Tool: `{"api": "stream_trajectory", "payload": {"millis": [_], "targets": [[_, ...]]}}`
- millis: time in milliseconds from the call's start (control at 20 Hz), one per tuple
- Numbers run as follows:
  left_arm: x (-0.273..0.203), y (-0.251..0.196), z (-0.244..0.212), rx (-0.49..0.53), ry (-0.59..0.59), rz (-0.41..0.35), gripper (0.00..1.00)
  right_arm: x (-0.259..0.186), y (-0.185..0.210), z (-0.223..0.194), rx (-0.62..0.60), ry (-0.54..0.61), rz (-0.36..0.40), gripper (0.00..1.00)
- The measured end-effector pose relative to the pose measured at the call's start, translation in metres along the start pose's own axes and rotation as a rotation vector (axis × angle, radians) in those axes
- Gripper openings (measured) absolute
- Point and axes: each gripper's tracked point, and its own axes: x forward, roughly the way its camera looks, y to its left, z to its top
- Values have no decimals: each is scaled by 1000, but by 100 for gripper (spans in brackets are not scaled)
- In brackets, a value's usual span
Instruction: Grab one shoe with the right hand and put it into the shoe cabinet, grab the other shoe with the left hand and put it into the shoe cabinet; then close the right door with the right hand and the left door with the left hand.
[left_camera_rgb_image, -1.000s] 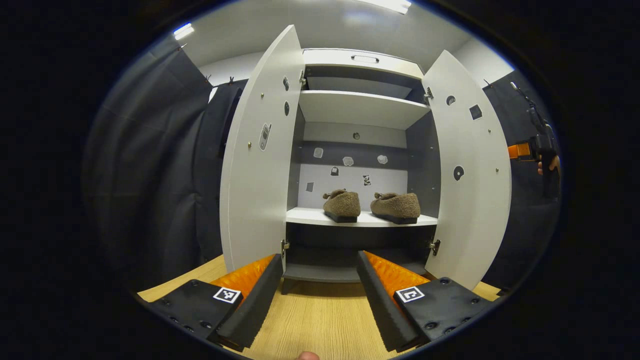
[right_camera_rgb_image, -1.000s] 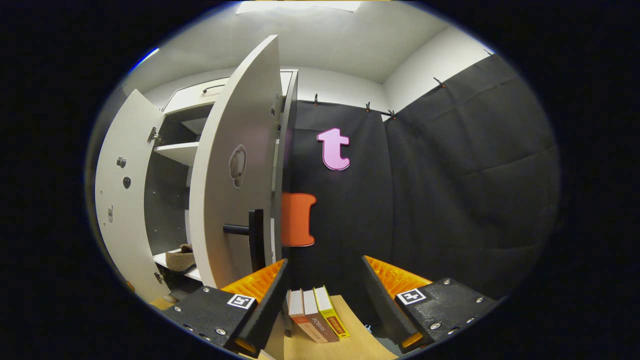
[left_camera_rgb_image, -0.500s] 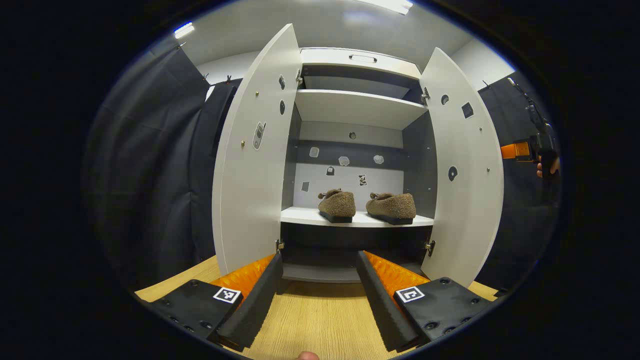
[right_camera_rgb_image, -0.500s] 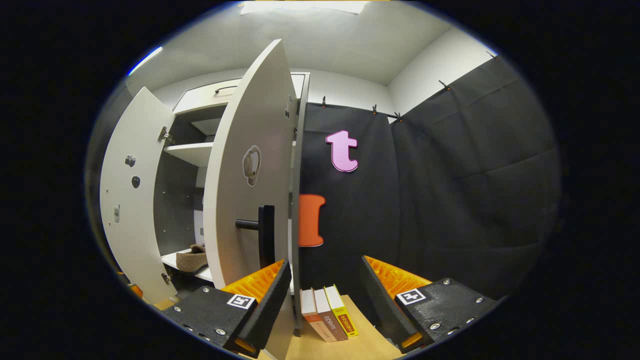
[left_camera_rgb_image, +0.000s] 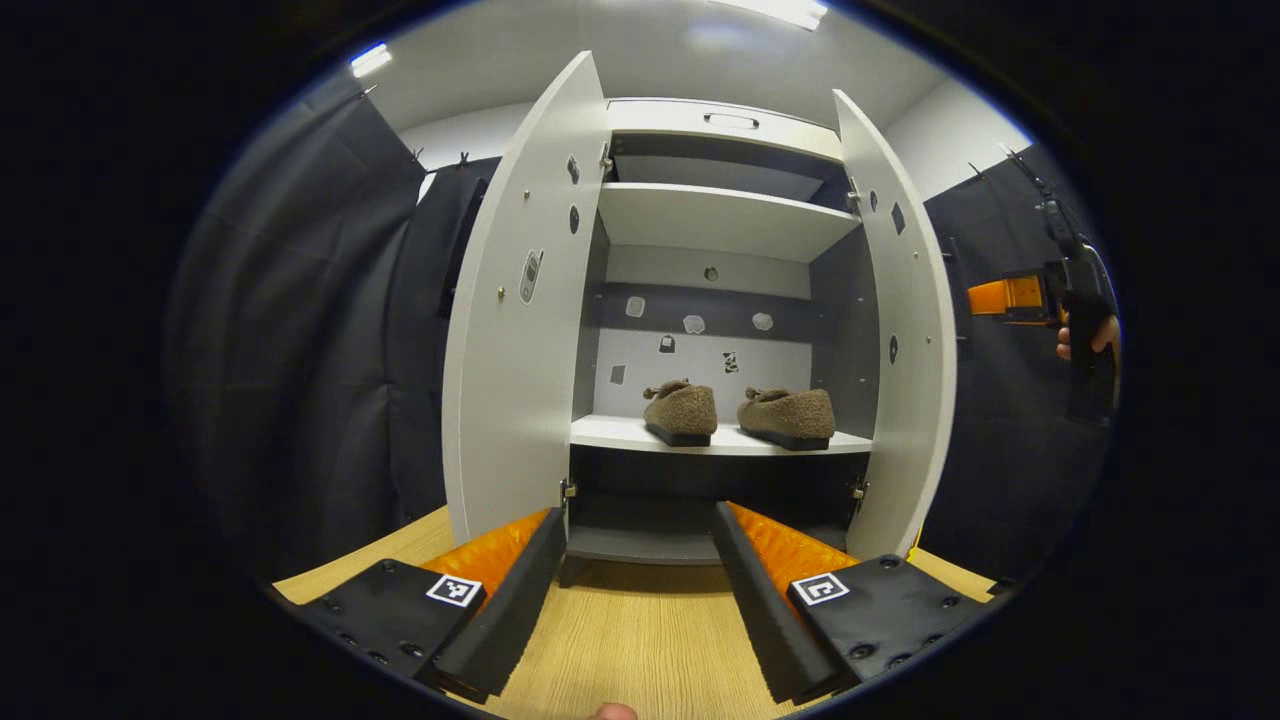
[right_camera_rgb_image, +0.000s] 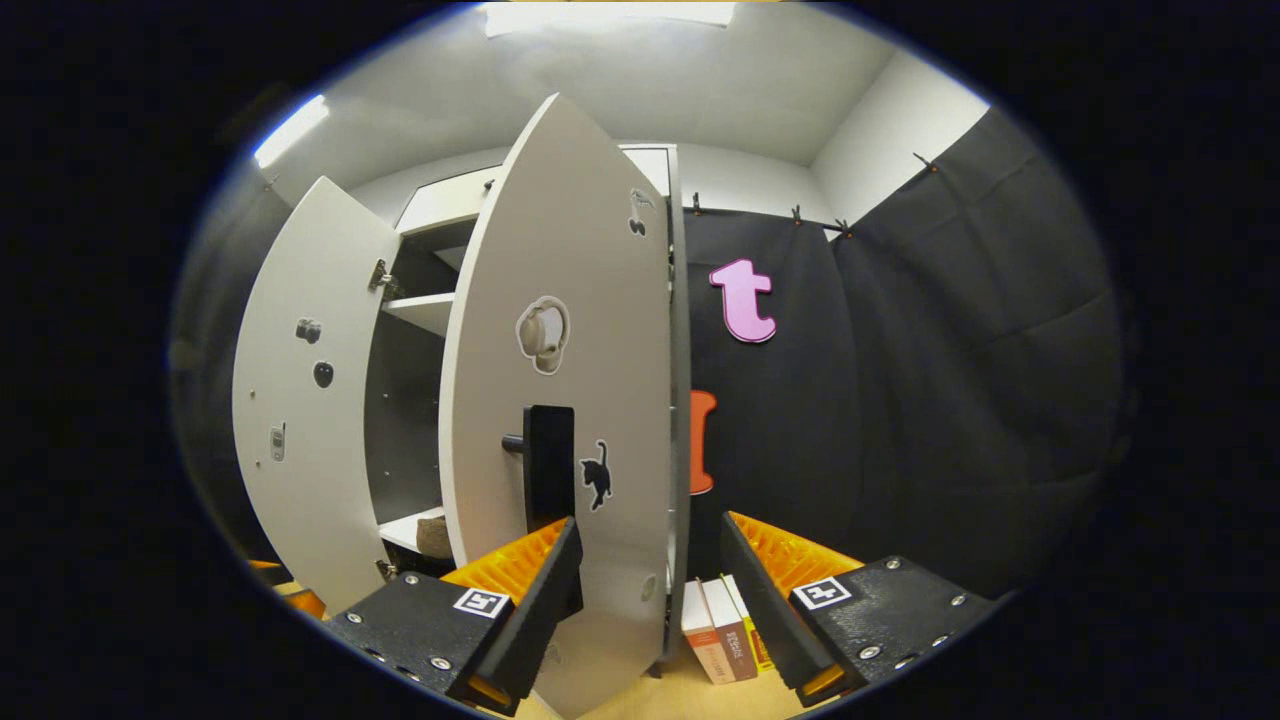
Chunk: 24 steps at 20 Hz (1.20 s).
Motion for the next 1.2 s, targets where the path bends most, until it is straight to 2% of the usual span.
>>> {"api": "stream_trajectory", "payload": {"millis": [250,500,550,1200], "targets": [[-3,4,1,2,-2,11,99,18,40,-9,74,21,103,91],[-4,9,1,-1,-5,19,97,39,70,-21,70,37,149,91],[-3,10,1,1,-4,17,99,45,74,-24,63,38,151,91],[1,18,6,15,-15,20,97,95,102,-47,30,64,145,92]]}}
